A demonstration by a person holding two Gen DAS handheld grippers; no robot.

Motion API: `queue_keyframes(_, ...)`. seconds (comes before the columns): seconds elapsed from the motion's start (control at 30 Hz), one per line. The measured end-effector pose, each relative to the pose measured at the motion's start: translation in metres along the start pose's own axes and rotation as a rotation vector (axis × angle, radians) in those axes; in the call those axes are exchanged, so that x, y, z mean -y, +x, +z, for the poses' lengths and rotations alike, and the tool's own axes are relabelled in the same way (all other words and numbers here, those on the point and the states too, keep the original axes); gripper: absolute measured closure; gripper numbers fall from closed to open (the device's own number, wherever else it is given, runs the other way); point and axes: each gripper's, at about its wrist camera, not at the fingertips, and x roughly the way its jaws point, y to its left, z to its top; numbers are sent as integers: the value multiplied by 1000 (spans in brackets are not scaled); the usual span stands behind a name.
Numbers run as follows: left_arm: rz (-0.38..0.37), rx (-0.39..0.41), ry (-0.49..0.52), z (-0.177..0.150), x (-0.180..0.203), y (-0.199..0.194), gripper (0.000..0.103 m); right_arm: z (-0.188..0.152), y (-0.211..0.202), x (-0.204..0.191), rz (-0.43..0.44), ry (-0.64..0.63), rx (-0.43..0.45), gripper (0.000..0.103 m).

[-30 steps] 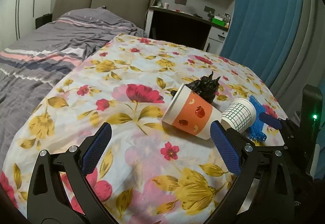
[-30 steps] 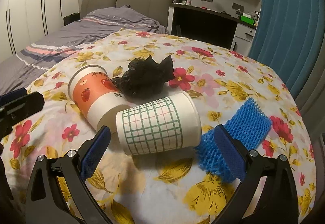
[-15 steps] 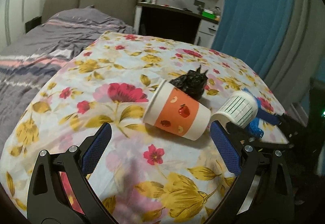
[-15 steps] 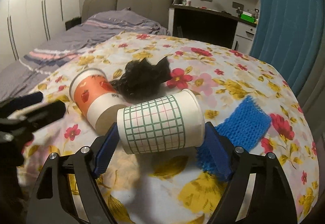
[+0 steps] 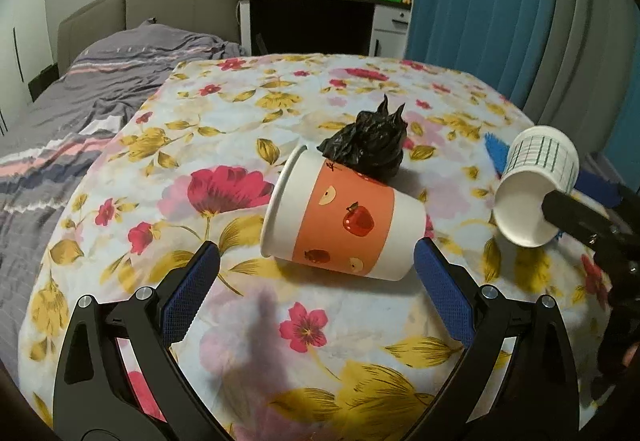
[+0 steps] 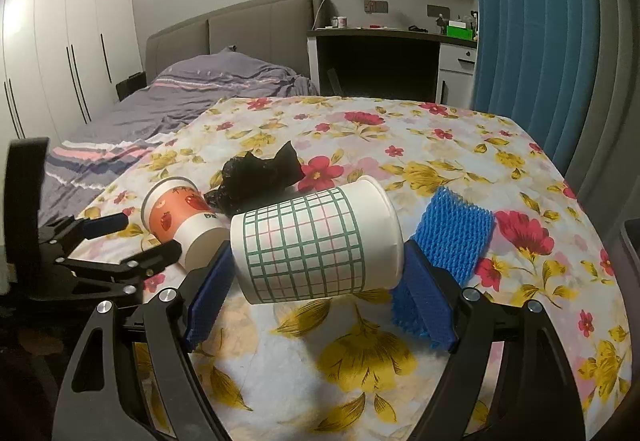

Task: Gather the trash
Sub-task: 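Grasp the white grid-pattern cup with the right tool, then grasp the orange apple-print cup with the left tool while the right tool carries the grid cup toward the bin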

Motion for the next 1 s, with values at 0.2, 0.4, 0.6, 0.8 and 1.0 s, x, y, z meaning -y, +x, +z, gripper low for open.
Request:
queue_keyframes(0.2,-11,-6,32,0,5,3,7,2,-3,1,4,8,11,23)
queue_keyframes(0.4,-6,-12,58,4,10,8,7,3,-4,2,7,18,11,23)
queue_keyframes(0.6,-3,-37,84,5,14,19,7,3,-7,0,12,14,15,23)
queue_keyframes(0.8,-57,-37,55,5,8,21,17,4,-9,0,13,10,21,23)
queue_keyframes(1.0,-86,-22,31,4,6,17,18,5,-14,-2,16,7,28,23)
